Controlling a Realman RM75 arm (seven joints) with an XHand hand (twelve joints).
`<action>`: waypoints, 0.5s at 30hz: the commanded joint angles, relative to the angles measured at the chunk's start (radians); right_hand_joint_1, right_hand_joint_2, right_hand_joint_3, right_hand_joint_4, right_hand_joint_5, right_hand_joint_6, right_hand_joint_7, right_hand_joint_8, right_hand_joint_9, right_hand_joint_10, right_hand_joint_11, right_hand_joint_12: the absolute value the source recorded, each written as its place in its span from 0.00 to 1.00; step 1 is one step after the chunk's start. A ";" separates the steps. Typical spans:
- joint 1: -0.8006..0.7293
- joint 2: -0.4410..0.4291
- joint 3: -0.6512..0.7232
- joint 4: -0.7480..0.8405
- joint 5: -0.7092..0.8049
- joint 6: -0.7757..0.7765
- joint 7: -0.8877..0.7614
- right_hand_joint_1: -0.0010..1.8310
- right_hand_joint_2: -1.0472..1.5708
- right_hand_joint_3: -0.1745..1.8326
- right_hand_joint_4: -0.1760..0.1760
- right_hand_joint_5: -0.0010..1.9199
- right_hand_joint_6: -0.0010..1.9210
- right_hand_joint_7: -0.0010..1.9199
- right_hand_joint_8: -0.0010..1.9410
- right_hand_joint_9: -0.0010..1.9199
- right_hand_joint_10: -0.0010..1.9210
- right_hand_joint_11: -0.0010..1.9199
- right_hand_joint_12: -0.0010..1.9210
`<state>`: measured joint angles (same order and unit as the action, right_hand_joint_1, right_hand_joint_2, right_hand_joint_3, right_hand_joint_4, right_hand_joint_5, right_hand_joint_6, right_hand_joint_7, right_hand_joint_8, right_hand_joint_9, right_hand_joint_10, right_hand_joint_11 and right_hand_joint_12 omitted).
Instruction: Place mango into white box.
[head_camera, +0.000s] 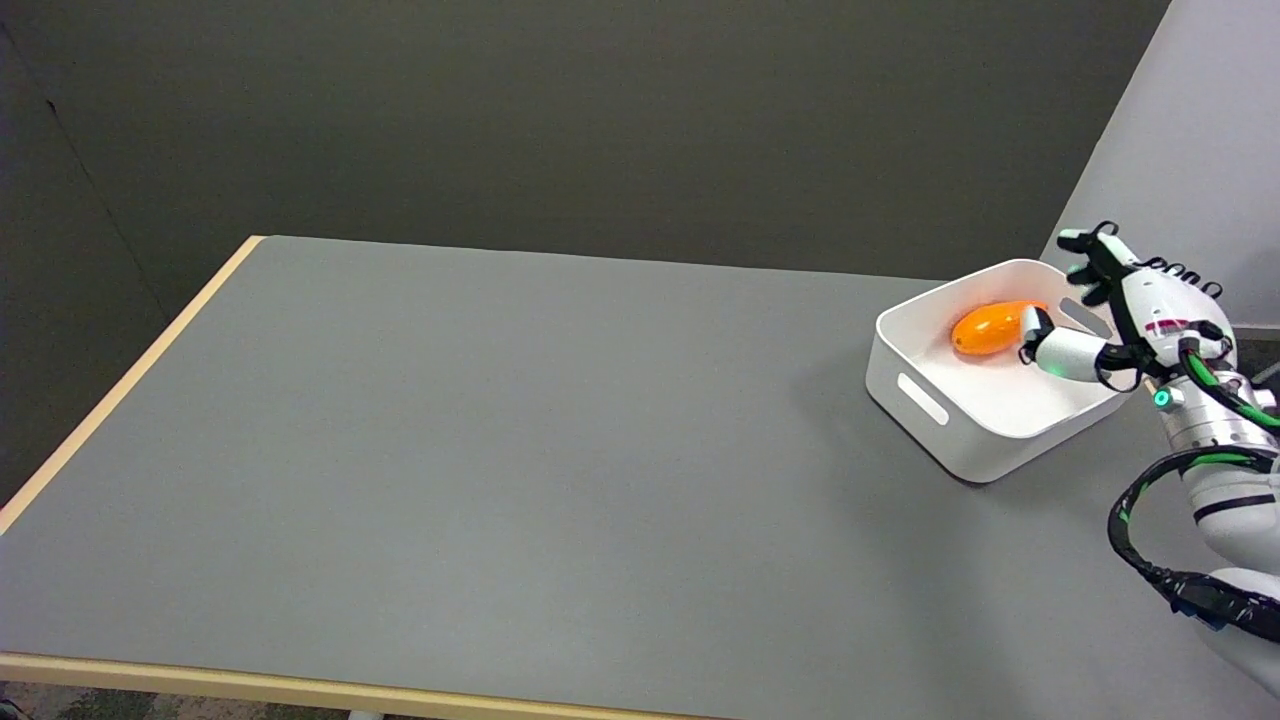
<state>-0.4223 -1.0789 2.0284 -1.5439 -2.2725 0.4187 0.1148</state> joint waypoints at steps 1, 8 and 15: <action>0.040 -0.016 -0.033 -0.111 0.051 0.082 0.330 0.25 0.67 0.58 0.72 0.09 0.22 0.18 0.24 0.19 0.43 0.11 0.70; -0.004 -0.085 -0.126 -0.327 0.044 0.176 0.432 0.23 0.67 0.60 0.81 0.12 0.27 0.20 0.27 0.22 0.43 0.14 0.67; 0.010 -0.082 -0.341 -0.391 0.083 0.173 0.429 0.24 0.68 0.56 0.88 0.15 0.31 0.26 0.32 0.26 0.51 0.18 0.70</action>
<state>-0.4060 -1.1067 1.9675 -1.6938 -2.2450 0.5014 0.3575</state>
